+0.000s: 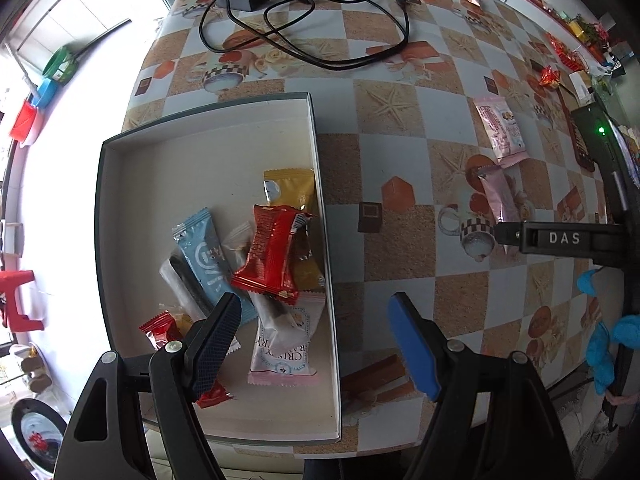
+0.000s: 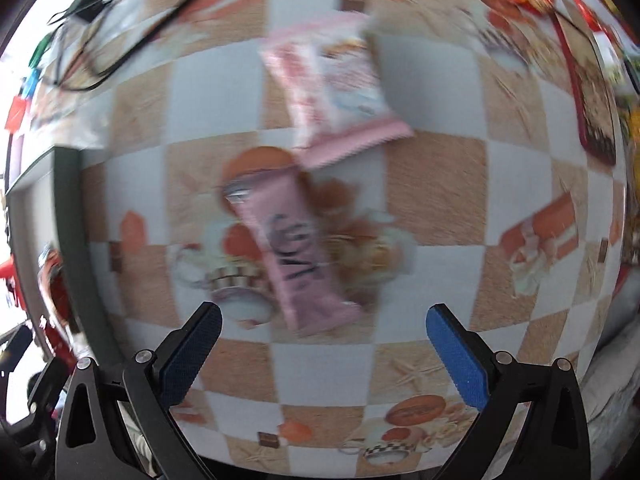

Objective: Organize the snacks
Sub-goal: 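Move left gripper to the pink bar packet while right moves to the pink cranberry packet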

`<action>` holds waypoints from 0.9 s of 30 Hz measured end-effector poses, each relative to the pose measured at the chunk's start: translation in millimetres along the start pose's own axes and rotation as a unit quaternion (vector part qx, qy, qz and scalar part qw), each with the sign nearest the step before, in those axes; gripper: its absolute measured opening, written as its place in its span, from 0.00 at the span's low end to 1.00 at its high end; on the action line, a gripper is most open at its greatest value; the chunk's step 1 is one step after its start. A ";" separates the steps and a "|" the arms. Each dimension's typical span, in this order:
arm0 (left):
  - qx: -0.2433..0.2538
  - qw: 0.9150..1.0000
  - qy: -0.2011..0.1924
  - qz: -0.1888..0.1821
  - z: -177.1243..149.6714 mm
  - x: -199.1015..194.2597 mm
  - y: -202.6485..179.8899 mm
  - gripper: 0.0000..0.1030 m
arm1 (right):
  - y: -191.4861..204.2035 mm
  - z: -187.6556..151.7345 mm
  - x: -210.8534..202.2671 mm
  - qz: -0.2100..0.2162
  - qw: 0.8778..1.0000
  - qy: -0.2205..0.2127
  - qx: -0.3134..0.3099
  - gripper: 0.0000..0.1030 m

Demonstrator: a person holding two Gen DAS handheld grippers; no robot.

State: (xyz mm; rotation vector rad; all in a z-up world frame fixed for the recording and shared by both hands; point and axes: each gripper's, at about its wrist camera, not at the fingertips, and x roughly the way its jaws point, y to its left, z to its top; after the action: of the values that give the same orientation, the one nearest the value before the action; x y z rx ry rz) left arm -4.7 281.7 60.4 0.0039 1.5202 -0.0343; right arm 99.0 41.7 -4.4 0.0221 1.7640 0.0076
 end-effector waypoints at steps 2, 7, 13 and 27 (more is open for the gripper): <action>-0.002 1.000 0.004 0.001 -0.8 1.1 -0.8 0.77 | -7.8 3.0 2.7 -0.001 1.000 -0.002 0.002 1.00; -0.003 1.000 0.012 0.004 -2.3 4.5 -4.5 0.77 | -4.6 23.2 -1.1 -0.007 0.999 -0.016 -0.033 1.00; 0.004 1.000 0.014 0.010 -5.3 2.7 -9.6 0.77 | -1.4 60.5 -24.8 -0.006 0.998 -0.056 -0.027 1.00; 0.006 0.999 0.031 0.025 -21.9 0.5 -16.8 0.77 | 19.2 131.4 -23.4 -0.014 0.997 -0.067 -0.029 0.72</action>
State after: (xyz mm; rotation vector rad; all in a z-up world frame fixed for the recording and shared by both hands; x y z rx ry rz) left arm -27.0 265.4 59.1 0.0527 1.5820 -0.0025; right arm 232.6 59.5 -6.3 -0.0437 1.6287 0.0363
